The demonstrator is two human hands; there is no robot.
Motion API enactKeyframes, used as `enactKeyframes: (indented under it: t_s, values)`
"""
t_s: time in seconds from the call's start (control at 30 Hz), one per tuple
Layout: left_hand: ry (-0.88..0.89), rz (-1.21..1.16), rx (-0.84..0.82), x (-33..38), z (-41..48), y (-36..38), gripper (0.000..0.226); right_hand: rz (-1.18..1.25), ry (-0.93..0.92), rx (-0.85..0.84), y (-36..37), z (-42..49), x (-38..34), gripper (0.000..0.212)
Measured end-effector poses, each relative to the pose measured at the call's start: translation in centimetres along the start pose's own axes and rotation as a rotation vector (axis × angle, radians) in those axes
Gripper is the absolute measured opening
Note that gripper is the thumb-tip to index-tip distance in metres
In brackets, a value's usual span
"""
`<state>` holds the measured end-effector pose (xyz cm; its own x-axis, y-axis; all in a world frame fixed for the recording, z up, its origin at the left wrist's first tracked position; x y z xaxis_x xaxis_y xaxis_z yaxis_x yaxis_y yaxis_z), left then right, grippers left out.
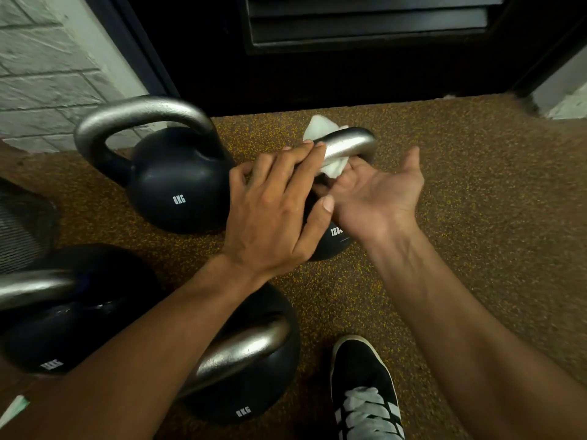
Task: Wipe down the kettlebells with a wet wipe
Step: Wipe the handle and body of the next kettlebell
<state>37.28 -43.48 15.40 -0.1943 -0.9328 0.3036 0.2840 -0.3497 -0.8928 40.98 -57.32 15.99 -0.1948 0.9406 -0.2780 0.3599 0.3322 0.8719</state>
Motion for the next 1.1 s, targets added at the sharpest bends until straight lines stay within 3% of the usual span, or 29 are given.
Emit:
enactKeyframes:
  t_s: [0.57, 0.73, 0.97, 1.1]
  values:
    - [-0.015, 0.045, -0.010, 0.2, -0.1, 0.0, 0.063, 0.054, -0.032, 0.100, -1.4, -0.2, 0.2, 0.104]
    - [-0.014, 0.066, -0.005, 0.1, 0.0, 0.0, 0.063, 0.139, -0.122, 0.158, -1.7, -2.5, -1.1, 0.098]
    - [-0.012, 0.067, -0.033, 0.1, -0.1, -0.2, 0.069, 0.178, -0.035, 0.084, -0.3, -1.0, -1.1, 0.107]
    - [-0.017, 0.068, -0.028, 0.2, -0.1, -0.1, 0.068, 0.109, -0.120, 0.083, -0.1, -3.1, -1.8, 0.099]
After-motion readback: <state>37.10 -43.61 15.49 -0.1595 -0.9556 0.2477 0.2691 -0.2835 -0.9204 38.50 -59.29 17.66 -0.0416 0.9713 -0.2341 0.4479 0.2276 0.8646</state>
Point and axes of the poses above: each hand's wrist, its own z-axis towards the middle knuckle, its own y-axis out of the palm, x = y × z, the point moved 1 cm from there along z, towards the middle knuckle, and after that the axes turned 14 degrees about -y, right-handed, at the moved point
